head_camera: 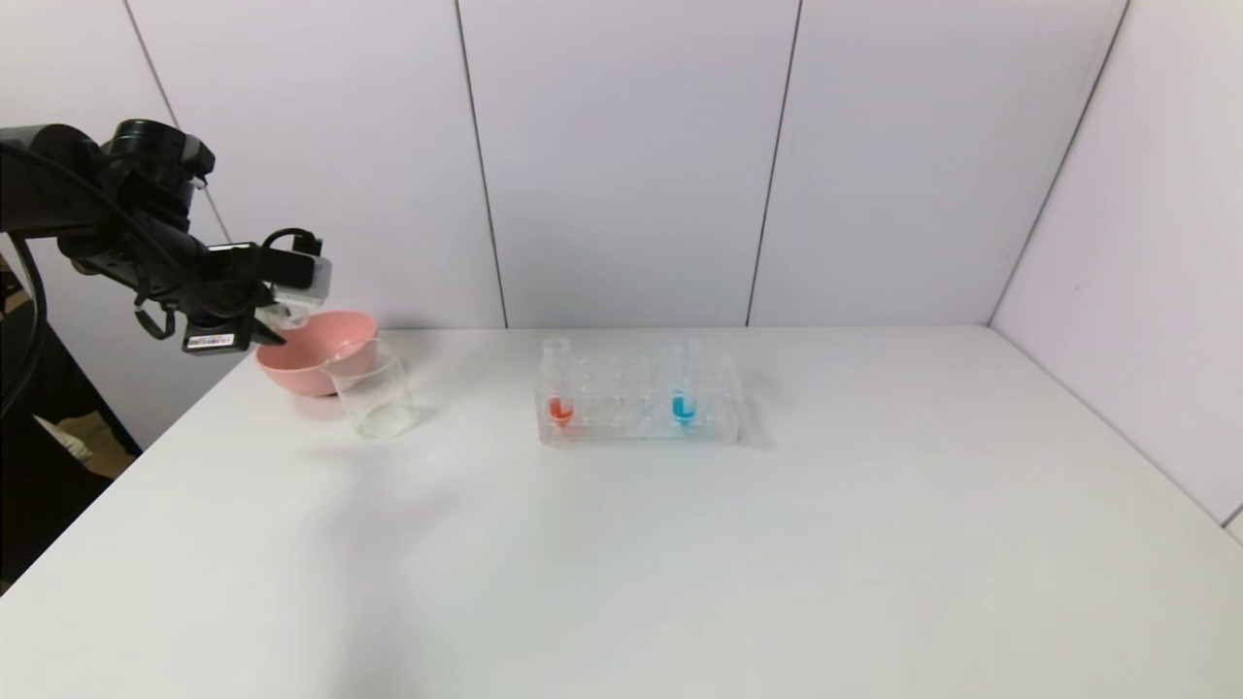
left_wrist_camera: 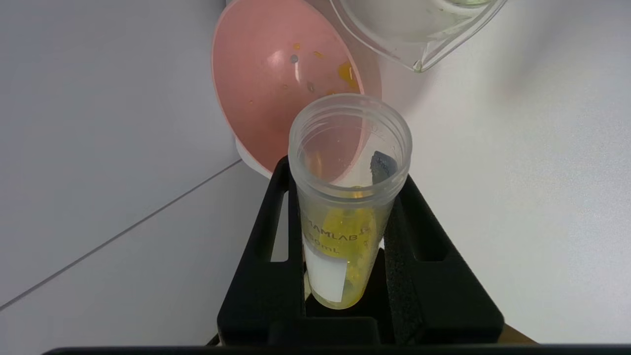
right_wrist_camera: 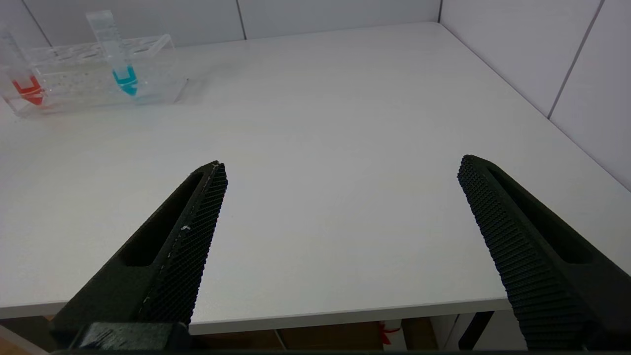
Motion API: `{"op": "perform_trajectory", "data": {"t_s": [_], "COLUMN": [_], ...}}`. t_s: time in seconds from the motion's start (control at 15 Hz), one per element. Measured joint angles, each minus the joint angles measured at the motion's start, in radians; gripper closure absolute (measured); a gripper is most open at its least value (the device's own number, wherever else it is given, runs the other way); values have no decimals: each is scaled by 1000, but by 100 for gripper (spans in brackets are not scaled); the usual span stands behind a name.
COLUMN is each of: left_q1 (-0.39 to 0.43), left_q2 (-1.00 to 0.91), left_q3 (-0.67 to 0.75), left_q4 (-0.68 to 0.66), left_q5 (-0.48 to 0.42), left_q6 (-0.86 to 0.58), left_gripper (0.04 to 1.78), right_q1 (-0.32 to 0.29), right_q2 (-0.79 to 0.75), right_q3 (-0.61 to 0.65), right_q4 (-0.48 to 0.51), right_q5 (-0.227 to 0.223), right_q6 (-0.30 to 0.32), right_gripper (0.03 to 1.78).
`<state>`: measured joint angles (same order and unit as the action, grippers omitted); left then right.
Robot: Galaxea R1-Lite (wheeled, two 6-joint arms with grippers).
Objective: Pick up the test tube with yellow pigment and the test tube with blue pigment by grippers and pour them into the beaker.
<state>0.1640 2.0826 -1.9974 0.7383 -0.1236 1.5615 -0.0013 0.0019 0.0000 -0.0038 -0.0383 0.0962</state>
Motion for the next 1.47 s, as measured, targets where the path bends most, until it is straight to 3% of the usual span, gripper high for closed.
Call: {"op": "perform_trajectory", "data": {"t_s": [0.27, 1.47], "left_q1": [-4, -28], "left_q2": [-17, -18], "left_q3": [0, 0], "left_q4": [77, 75], "left_q5": [33, 125], "left_q6": [-42, -48], "left_gripper": [135, 135], "right_q1": [0, 0], "right_q2": [0, 0], "right_q3": [0, 0], "right_q4": [0, 0], "right_q5": [0, 0], "right_q6": [0, 0], "right_gripper": [10, 10]}}
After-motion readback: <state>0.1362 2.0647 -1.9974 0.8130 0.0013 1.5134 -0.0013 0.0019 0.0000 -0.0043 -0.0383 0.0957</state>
